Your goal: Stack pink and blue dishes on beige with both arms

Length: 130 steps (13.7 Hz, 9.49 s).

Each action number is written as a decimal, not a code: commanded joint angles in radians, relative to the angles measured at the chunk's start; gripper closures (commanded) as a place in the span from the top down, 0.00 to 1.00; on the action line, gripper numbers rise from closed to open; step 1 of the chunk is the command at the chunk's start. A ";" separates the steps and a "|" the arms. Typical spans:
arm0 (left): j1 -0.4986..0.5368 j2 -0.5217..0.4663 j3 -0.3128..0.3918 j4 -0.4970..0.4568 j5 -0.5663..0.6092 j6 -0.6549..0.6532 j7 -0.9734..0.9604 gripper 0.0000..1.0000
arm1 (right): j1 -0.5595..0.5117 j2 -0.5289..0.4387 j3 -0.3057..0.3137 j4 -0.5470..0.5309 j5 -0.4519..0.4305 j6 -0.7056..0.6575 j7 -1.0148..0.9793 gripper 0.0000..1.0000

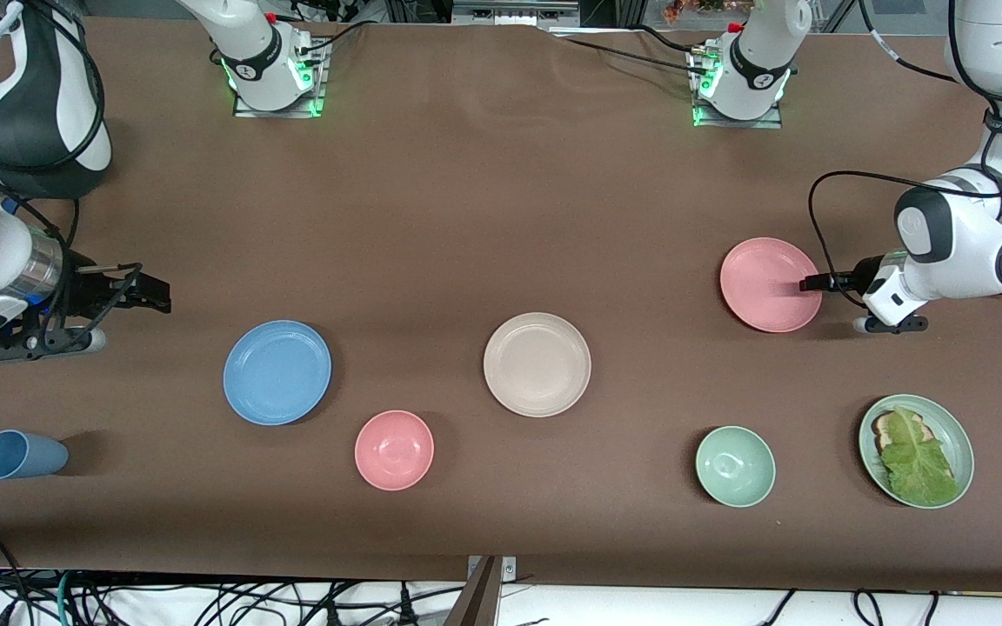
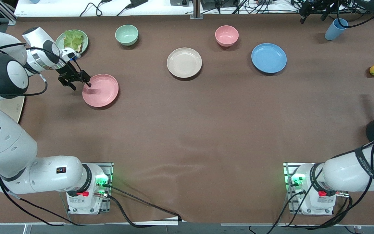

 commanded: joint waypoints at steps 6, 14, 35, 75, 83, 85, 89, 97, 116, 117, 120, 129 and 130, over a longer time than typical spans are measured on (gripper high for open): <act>-0.014 0.009 0.003 0.007 -0.062 0.008 0.087 1.00 | -0.005 0.000 0.008 0.004 0.016 -0.010 0.005 1.00; -0.023 0.009 0.000 0.010 -0.079 0.008 0.121 1.00 | 0.001 -0.001 0.011 0.016 0.015 -0.027 0.001 1.00; -0.023 0.003 0.011 -0.014 -0.202 0.011 0.397 1.00 | -0.002 0.288 0.011 0.009 0.002 0.326 0.008 1.00; -0.399 0.104 -0.136 0.455 -0.199 -0.132 -0.384 0.00 | 0.009 0.348 0.017 0.229 0.015 0.098 -0.005 0.00; -0.543 0.196 -0.136 0.469 -0.200 0.031 -0.553 0.00 | 0.101 0.350 0.017 0.268 0.031 0.065 0.136 0.00; -0.571 0.219 -0.136 0.469 -0.200 0.072 -0.596 0.00 | 0.104 0.349 0.017 0.268 0.054 0.065 0.156 0.00; -0.584 0.275 -0.136 0.535 -0.200 0.085 -0.640 0.00 | 0.125 0.347 0.017 0.268 0.065 0.064 0.209 0.00; -0.577 0.327 -0.133 0.581 -0.199 0.097 -0.642 0.19 | 0.154 0.345 0.017 0.266 0.067 0.064 0.281 0.00; -0.384 -0.060 -0.130 0.610 -0.067 -0.515 -0.605 1.00 | 0.564 0.457 0.014 0.265 0.098 0.356 1.112 0.00; -0.371 -0.069 -0.129 0.633 -0.062 -0.562 -0.594 1.00 | 0.587 0.477 0.014 0.266 0.093 0.396 1.158 0.00; -0.319 -0.072 -0.129 0.749 0.016 -0.748 -0.593 1.00 | 0.618 0.509 0.012 0.265 0.088 0.433 1.206 0.00; -0.173 -0.132 -0.129 0.805 0.209 -0.903 -0.384 1.00 | 0.618 0.493 0.000 0.268 -0.051 0.376 1.197 1.00; -0.189 -0.144 -0.138 0.805 0.260 -0.903 -0.386 1.00 | 0.603 0.473 -0.009 0.269 -0.069 0.331 1.144 1.00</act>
